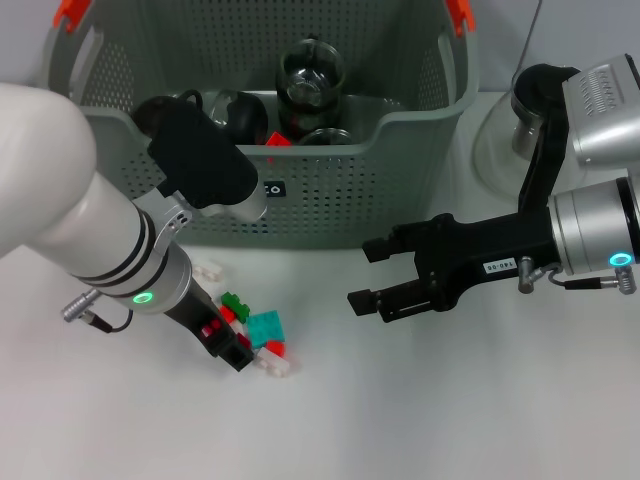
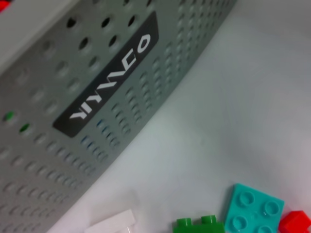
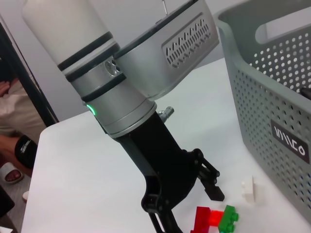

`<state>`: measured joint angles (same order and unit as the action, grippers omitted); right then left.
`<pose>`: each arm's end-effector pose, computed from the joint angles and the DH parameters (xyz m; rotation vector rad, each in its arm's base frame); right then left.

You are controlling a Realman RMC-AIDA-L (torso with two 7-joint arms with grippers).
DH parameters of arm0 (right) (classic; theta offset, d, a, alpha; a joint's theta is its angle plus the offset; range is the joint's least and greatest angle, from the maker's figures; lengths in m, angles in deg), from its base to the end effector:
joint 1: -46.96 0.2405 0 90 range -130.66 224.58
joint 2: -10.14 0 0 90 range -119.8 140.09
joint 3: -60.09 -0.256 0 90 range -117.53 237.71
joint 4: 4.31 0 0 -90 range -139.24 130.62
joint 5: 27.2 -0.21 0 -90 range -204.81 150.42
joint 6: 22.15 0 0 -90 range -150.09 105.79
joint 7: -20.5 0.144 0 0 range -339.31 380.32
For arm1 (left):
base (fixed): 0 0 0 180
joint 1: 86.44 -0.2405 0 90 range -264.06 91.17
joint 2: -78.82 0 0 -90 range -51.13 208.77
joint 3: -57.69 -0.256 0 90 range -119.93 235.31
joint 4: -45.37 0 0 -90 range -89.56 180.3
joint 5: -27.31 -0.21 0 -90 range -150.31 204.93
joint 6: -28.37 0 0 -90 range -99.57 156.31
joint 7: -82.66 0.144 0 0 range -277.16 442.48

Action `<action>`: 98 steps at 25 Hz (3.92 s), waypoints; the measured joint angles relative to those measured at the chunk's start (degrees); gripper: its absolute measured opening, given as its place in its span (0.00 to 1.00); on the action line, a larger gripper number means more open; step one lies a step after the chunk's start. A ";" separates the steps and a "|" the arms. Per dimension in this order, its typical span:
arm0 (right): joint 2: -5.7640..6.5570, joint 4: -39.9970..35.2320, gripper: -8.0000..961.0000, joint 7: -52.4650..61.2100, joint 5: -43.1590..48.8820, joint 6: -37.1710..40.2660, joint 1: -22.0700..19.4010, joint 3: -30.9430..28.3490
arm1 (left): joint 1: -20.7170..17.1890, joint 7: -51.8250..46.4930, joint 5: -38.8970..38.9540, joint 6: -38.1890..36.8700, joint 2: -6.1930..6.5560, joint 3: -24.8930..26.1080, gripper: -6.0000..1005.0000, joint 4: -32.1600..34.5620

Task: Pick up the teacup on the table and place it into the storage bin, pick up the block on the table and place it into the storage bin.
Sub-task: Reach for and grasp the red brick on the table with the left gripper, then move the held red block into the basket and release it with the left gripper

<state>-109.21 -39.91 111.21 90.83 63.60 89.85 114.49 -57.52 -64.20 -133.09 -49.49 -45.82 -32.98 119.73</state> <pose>0.1906 0.3594 -0.0447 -3.0417 0.5605 0.4490 -0.2040 0.3356 -0.0552 -2.5387 -0.7624 0.6579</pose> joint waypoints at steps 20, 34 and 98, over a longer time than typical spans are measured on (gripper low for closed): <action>0.18 0.00 0.89 0.00 -0.18 -0.55 0.00 -0.18 | 0.40 -1.12 -0.04 0.06 -0.08 -1.87 0.93 -0.01; 0.21 0.00 0.89 -0.57 -0.18 -0.63 0.00 -0.25 | 0.87 -1.45 -0.18 0.34 0.00 -1.95 0.92 -0.97; 1.94 -0.33 0.89 -0.97 -0.26 1.10 -2.79 -1.04 | 16.43 14.69 35.11 -8.40 8.48 43.84 0.67 -1.40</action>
<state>-107.27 -40.24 110.24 90.57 64.70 87.05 113.46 -41.09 -49.51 -97.98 -57.89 -37.34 10.86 118.32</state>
